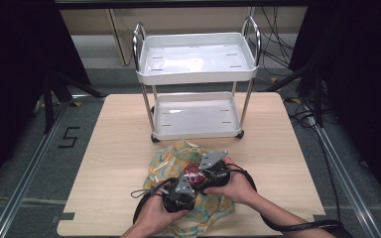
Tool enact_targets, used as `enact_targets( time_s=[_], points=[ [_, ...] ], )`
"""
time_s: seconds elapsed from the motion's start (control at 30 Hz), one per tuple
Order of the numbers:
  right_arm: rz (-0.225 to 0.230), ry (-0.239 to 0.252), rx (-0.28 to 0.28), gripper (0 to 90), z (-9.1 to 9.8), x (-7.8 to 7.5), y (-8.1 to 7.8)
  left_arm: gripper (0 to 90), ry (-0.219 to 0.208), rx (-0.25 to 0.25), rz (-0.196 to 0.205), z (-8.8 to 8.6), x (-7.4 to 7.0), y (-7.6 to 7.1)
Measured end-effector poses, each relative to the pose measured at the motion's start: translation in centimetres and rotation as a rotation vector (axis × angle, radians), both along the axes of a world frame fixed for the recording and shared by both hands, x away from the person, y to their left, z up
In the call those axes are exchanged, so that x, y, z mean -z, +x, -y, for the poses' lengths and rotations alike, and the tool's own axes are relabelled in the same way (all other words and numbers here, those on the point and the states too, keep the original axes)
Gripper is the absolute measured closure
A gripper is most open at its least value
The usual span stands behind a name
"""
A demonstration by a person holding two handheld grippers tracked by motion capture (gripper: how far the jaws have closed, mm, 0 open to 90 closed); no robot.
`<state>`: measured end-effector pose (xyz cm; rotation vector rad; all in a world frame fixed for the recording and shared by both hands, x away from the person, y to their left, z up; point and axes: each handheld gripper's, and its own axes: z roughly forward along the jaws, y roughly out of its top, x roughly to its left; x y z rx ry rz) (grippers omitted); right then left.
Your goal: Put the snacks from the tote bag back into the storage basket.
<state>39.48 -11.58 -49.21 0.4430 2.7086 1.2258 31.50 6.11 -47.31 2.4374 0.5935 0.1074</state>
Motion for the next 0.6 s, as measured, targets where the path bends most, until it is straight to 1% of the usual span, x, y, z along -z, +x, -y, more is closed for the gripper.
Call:
enact_targets(
  time_s=[0.13, 0.2, 0.23, 0.27, 0.37, 0.4, 0.43, 0.47, 0.57, 0.6],
  points=[
    [0.017, 0.010, -0.015, 26.2, 0.06, 0.08, -0.02, 73.0, 0.001, -0.001, 0.003, -0.01, 0.00, 0.01],
    [0.020, 0.005, -0.015, 26.2, 0.11, 0.10, -0.12, 72.9, 0.000, 0.000, -0.001, 0.00, 0.03, -0.01],
    [0.043, 0.003, -0.031, 26.2, 0.10, 0.12, -0.02, 72.9, 0.000, 0.000, -0.001, -0.01, 0.03, -0.01],
    [0.030, 0.010, -0.018, 26.2, 0.10, 0.09, -0.14, 72.9, 0.000, 0.000, -0.001, -0.01, 0.04, 0.00],
    [0.036, 0.010, -0.024, 26.3, 0.12, 0.05, -0.13, 73.0, 0.000, 0.001, -0.001, -0.02, 0.04, 0.00],
    [0.032, 0.013, -0.026, 26.3, 0.13, 0.02, -0.15, 72.9, 0.001, 0.001, -0.001, -0.02, 0.05, -0.01],
    [0.021, 0.016, -0.014, 26.3, 0.15, -0.03, -0.25, 72.9, 0.001, 0.002, -0.001, -0.02, 0.06, -0.01],
    [0.030, 0.023, -0.023, 26.3, 0.14, -0.05, -0.16, 72.9, -0.025, -0.023, -0.005, 0.12, 0.20, -0.14],
    [0.040, 0.025, -0.029, 26.3, 0.22, -0.16, -0.11, 72.9, -0.023, -0.023, -0.005, 0.10, 0.18, -0.14],
    [0.033, 0.035, -0.025, 26.3, 0.22, -0.21, -0.14, 72.8, -0.022, -0.024, -0.004, 0.08, 0.17, -0.14]
  ],
)
